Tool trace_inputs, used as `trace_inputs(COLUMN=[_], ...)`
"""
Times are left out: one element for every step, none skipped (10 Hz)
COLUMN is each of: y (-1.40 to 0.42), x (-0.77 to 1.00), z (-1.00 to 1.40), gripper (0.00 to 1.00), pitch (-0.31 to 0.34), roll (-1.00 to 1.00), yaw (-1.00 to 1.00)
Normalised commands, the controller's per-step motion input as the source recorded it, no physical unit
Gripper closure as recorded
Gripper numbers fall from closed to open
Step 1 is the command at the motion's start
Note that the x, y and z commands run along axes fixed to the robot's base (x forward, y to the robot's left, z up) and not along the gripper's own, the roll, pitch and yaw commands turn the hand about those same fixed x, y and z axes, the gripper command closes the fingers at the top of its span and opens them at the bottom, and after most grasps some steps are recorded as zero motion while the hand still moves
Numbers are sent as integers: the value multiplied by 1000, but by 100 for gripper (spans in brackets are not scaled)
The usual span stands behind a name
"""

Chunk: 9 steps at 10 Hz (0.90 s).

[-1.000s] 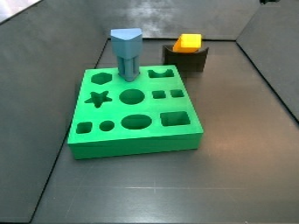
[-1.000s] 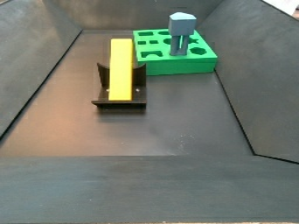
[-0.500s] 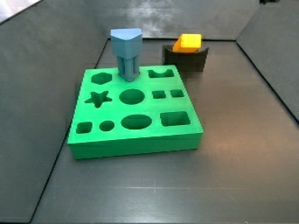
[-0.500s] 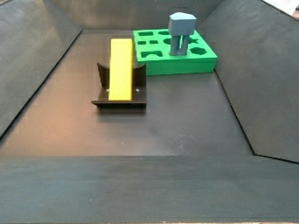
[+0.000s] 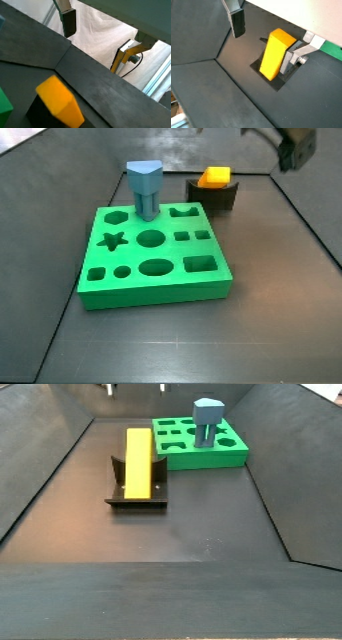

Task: Pick up the rectangle object. Move up. Place the rectangle object on the fixture. Regrasp the rectangle object. Move to above the board. Insert the rectangle object.
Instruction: Regrasp the rectangle object.

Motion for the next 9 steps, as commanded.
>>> trace_inputs(y=[12,4,-2,-7,-13,-17,-19,-22,-24], x=[126,137,146,155,143,124,108,101,96], z=[-1000,-1000,-1000,-1000,-900,-744,-541,-393,-247], gripper=[0,0,0,0,0,0,0,0,0], pitch=[6,-9,-16,-23,-26,-26,-22,-19,-15], roll=[89,82,78,79,81,84,85,82,79], yaw=[111,101,92,82,73,64,54,49,44])
